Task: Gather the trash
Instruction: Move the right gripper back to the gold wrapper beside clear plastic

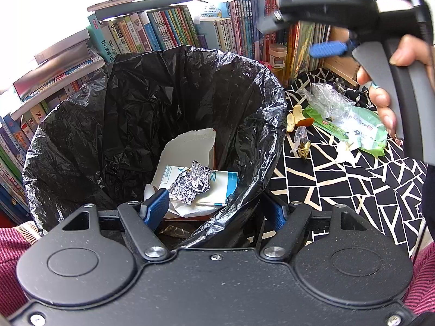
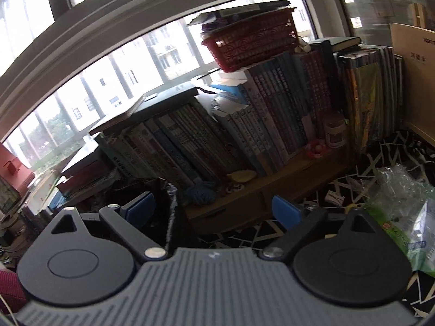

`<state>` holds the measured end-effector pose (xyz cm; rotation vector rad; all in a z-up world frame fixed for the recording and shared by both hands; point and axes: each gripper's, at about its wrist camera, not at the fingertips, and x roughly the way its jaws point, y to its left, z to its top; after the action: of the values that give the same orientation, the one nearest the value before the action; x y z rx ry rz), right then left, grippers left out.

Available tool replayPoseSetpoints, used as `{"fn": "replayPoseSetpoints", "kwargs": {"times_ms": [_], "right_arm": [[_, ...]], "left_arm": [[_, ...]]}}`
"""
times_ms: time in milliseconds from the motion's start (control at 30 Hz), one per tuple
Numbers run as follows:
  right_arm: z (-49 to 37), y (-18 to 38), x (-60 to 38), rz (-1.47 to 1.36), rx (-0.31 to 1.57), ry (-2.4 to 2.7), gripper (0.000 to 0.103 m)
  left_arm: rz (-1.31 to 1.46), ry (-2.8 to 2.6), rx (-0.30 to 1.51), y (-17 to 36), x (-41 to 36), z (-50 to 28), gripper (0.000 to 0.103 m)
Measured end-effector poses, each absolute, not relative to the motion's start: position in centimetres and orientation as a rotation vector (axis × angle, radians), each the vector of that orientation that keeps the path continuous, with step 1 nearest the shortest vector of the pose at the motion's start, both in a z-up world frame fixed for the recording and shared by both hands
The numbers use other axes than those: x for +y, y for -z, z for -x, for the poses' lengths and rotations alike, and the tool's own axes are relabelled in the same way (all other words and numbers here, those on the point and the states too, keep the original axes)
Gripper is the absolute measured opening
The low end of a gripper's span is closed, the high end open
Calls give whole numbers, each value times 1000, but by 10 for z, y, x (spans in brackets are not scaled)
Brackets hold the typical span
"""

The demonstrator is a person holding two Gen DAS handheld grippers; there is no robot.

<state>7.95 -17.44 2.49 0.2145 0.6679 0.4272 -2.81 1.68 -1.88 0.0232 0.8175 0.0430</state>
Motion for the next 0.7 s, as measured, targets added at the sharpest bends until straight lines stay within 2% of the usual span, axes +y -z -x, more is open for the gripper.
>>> {"fn": "replayPoseSetpoints", "kwargs": {"times_ms": [233, 367, 433, 700], "right_arm": [[-119, 22, -223, -270, 849, -152, 98], [-133, 60, -229, -201, 930, -49, 98], [-139, 79, -228, -174, 963, -29, 89], [-144, 135, -220, -86, 1079, -16, 68]], "left_arm": [[-23, -43, 818, 19, 17, 28, 72], [-22, -43, 819, 19, 17, 28, 72], [-22, -43, 818, 19, 17, 28, 72], [-22, -43, 818, 19, 17, 28, 72]]}}
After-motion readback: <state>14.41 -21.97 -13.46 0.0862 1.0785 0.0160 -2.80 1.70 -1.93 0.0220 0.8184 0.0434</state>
